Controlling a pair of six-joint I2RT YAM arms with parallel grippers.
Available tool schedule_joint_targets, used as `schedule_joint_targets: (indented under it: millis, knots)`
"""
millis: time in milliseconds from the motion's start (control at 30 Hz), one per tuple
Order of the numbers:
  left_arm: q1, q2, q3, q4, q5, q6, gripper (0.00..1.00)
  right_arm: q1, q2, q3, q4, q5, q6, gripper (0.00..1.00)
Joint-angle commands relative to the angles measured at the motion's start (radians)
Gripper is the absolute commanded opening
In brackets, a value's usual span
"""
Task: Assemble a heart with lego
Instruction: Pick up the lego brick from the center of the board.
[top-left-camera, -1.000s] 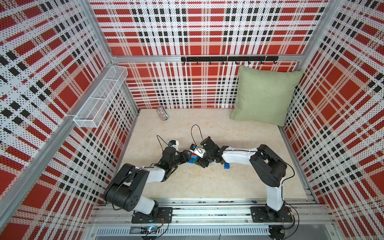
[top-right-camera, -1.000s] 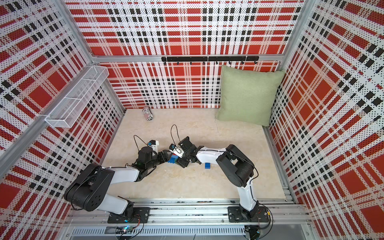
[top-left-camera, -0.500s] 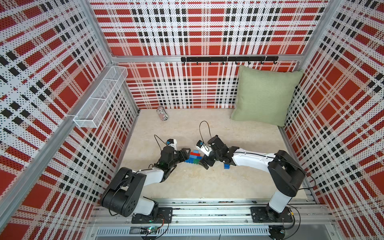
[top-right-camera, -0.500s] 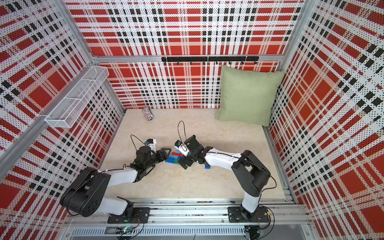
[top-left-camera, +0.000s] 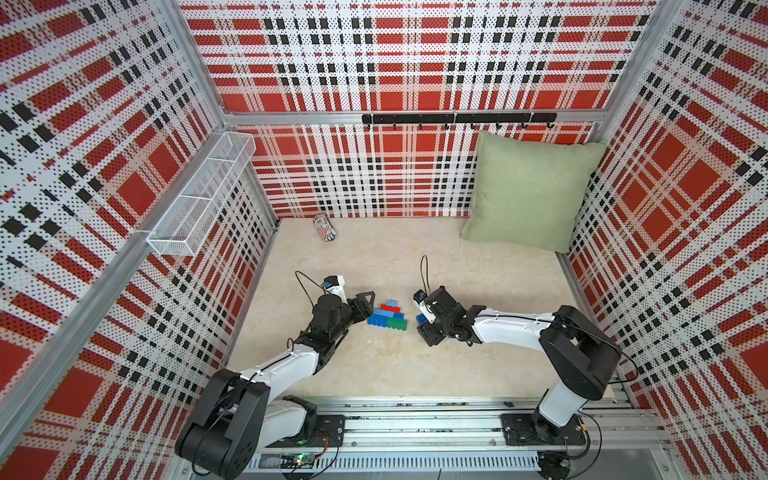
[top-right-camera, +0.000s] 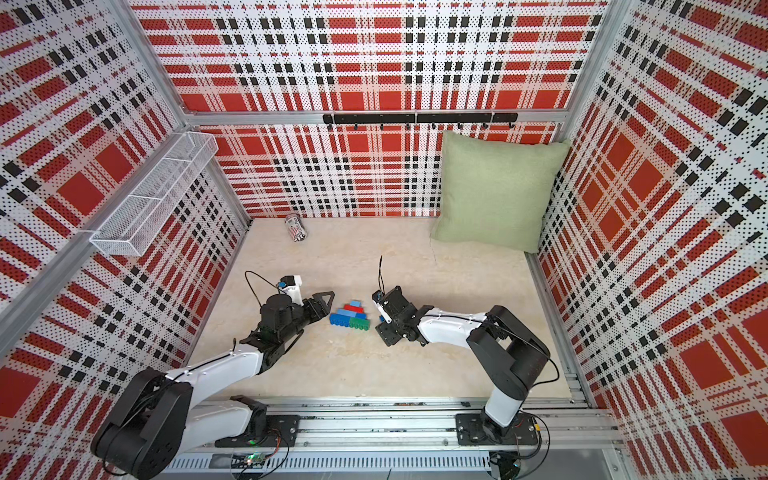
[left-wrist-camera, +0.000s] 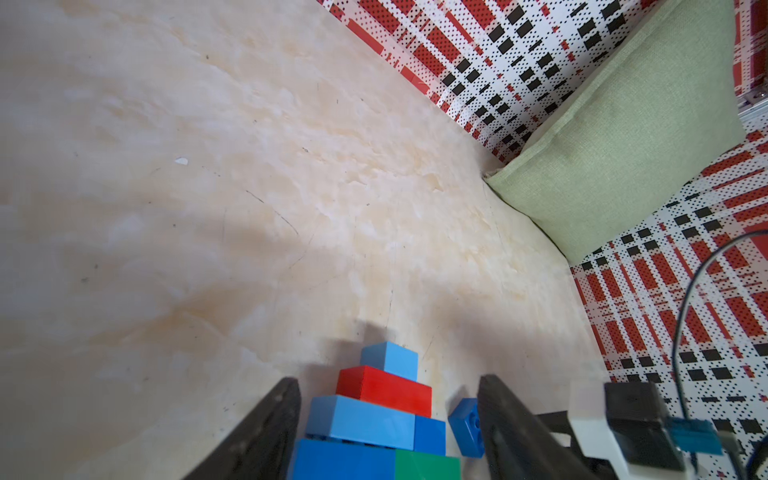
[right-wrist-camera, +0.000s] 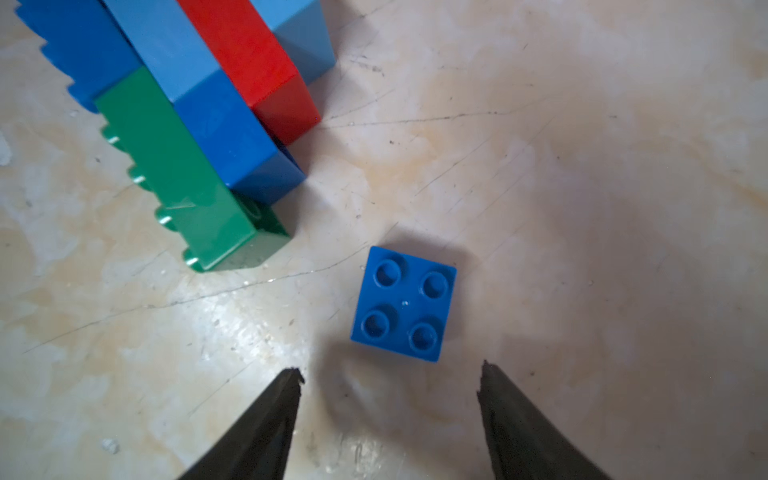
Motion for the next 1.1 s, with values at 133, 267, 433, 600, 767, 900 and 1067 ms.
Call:
schedule_joint_targets:
  millis: [133,267,433,600,767,900,1067]
  knots:
    - [-0.015,-0.006,-0.01,-0.029,-0.014,0.006,0.72,0.008,0.068,0.038,0.044,0.035,0.006,0.6]
    - [-0.018,-0.007,-0.01,-0.031,-0.013,0.006,0.72,0.008,0.103,0.061,0.045,0.041,-0.003,0.57]
    - [-0.02,-0.014,-0.013,-0.037,-0.007,0.006,0.72,0.009,0.113,0.067,0.047,0.044,-0.001,0.43]
    - [-0.026,-0.046,-0.014,-0.059,0.004,0.006,0.72,0.029,0.078,0.051,0.045,0.076,-0.002,0.37]
    - [-0.045,-0.11,-0.036,-0.091,0.052,0.011,0.73,0.078,0.016,0.026,0.055,0.168,-0.026,0.34]
    - [-0.077,-0.151,-0.059,-0.086,0.141,0.005,0.74,0.114,-0.082,-0.048,0.139,0.196,-0.055,0.34]
    - [-0.144,-0.167,-0.078,-0.016,0.22,-0.023,0.74,0.179,-0.226,-0.155,0.264,0.217,-0.127,0.34]
